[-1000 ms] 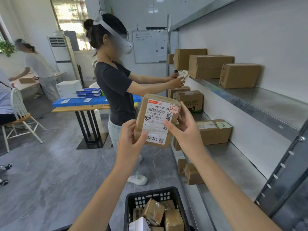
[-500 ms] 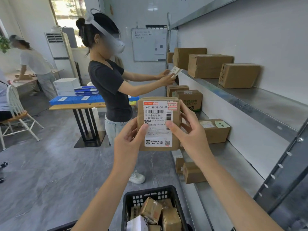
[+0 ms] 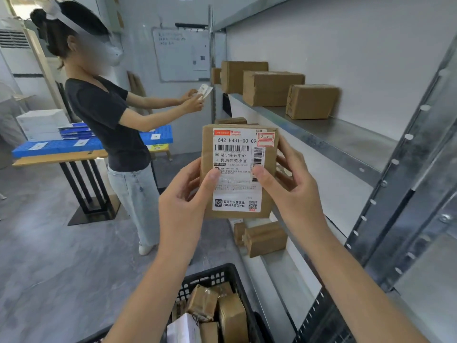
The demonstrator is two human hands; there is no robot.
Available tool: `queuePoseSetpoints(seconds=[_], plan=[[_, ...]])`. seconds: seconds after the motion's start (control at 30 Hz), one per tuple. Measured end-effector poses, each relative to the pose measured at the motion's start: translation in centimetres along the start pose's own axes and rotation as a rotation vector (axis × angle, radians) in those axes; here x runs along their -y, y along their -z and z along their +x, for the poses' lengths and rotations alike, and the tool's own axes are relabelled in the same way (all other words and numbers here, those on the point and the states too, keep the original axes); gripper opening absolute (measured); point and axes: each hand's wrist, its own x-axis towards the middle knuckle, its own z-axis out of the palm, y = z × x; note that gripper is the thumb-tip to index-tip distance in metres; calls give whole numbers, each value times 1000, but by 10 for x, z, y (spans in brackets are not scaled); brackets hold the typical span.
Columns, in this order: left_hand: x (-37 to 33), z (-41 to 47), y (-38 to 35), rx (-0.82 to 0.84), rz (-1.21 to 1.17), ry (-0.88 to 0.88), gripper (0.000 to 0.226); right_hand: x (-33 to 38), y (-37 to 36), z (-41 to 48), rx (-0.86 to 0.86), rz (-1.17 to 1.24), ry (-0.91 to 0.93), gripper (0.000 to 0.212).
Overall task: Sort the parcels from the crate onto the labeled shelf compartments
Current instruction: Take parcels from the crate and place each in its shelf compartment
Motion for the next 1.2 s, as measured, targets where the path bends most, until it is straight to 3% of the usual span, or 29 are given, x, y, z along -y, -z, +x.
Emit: queuePoseSetpoints(seconds=[0.33,0.57,0.83,0.93,1.0,1.2], plan=[[-24,-45,6,206,-70,82,24,44,10,-82,-229,-147,-65,69],[-27,-114,12,432,-200,179,26,79,26,-188,-267,-381,-236,95],[-46,-222,-13,729,-310,371,32,134,48,-324,-636,-483,-411,95],[-66,-256,-22,830,-353,382,37,159,57,-364,-789,-491,-418,83],[-79,-278,-28,887,-372,382,38,175,64,-390,-846,-509,-427,74],[-118,-355,-42,1011,-422,389,31,220,87,-470,-988,-514,-436,76]])
